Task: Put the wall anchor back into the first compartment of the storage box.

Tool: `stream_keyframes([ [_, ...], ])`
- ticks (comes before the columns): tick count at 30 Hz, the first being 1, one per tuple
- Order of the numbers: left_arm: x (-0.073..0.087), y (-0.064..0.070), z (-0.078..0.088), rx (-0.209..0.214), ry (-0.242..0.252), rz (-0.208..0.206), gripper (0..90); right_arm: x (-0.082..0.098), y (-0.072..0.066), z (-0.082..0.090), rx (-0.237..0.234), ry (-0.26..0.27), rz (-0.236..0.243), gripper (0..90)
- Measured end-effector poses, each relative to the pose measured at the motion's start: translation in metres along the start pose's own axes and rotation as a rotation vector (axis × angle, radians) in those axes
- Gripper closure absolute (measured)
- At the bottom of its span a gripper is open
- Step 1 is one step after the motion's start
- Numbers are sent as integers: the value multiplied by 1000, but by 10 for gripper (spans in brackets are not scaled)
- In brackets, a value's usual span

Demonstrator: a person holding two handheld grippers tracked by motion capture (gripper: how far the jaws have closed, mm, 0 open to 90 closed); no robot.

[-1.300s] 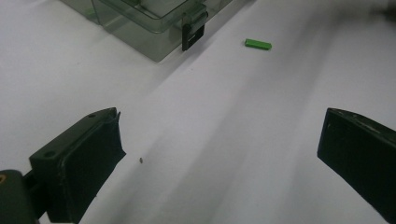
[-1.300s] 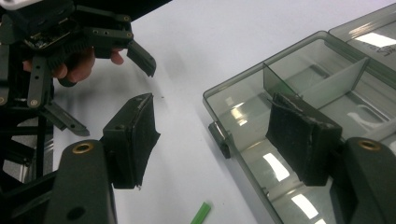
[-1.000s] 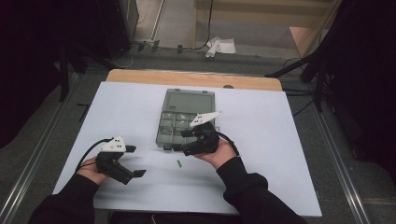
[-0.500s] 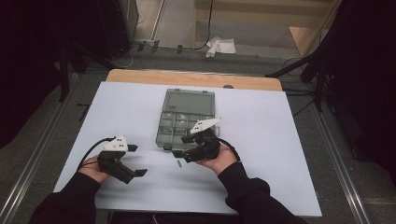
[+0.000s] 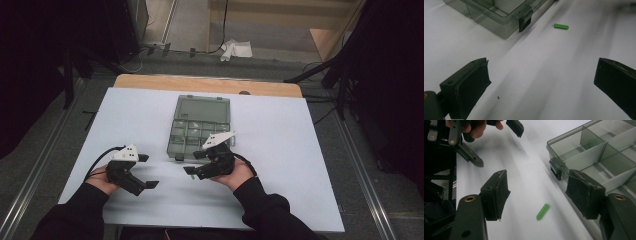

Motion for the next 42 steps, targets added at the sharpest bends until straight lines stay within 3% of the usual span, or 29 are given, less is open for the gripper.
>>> stream_keyframes([
  [15,-1,0,0,0,7,2,0,11,-2,-12,23,-30,8,393],
  [20,-1,0,0,-1,2,-1,0,14,2,-18,23,-47,-41,424],
  [32,-1,0,0,-1,1,-2,0,21,5,-27,53,-81,-54,493],
  [36,-1,0,0,-1,0,-1,0,22,6,-30,73,-91,-34,531],
  [42,-1,0,1,-1,1,-3,0,24,5,-34,92,-124,-42,645],
])
Point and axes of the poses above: each handheld gripper's, and its own axes: z roughly backward along the jaws, x roughly out of its underside, y roughly to its right, the point moved 1 cm from there along -z, roughly forward along the jaws, and after that the axes turned 12 degrees about -z, right-handed, at the moved point
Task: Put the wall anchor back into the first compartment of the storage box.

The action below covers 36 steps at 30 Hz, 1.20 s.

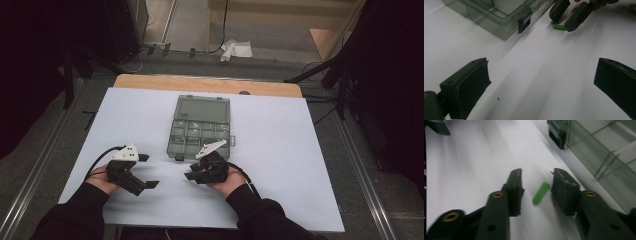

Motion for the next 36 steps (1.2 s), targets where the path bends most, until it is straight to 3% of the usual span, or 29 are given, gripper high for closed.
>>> stream_keyframes([
  [8,0,0,0,0,-2,0,0,1,-1,-2,52,-9,5,768],
  [11,0,0,0,1,-2,-1,0,0,-2,-2,59,-13,10,796],
  [12,0,-1,2,0,-23,-4,0,0,-1,-2,59,-12,10,810],
  [15,0,0,1,1,-9,-1,0,0,0,-3,59,-14,4,846],
  [26,0,0,1,1,-12,-3,0,-6,3,-1,16,-56,-52,847],
  [36,1,0,0,-3,4,3,0,-14,1,9,-18,-24,-69,847],
])
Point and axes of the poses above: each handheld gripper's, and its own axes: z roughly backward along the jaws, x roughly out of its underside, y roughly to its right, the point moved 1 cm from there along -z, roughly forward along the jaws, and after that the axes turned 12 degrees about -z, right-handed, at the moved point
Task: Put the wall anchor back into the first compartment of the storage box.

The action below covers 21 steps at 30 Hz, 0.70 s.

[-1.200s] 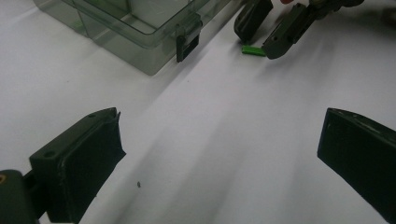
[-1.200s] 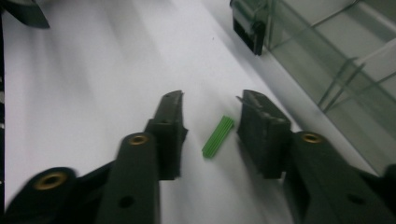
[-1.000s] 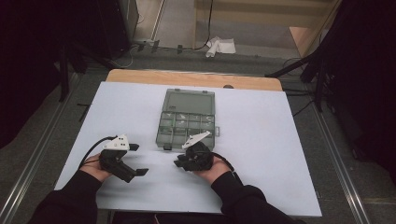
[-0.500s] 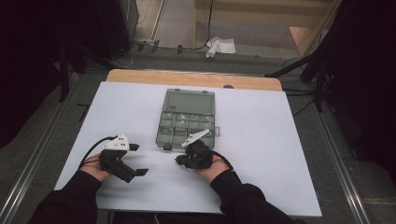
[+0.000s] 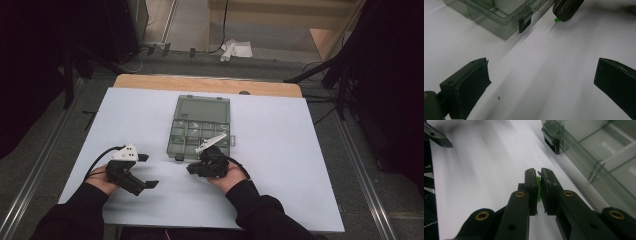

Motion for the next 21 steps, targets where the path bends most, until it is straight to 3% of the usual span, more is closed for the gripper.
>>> stream_keyframes([
  [12,3,2,3,-5,2,11,0,-13,-4,15,-38,44,0,847],
  [15,4,2,6,-6,-21,13,0,-15,-5,16,-36,48,3,847],
  [21,5,4,5,-10,6,27,0,-21,-5,18,-41,57,4,846],
])
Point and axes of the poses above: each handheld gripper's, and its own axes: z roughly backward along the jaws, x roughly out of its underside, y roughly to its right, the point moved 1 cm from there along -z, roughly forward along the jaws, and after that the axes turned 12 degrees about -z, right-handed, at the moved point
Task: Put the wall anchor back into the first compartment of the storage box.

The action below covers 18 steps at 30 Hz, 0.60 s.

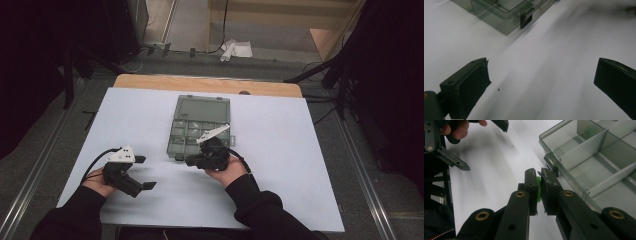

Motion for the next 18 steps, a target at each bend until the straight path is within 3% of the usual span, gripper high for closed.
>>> stream_keyframes([
  [18,6,3,3,-8,4,26,0,-16,3,2,-6,27,-15,847],
])
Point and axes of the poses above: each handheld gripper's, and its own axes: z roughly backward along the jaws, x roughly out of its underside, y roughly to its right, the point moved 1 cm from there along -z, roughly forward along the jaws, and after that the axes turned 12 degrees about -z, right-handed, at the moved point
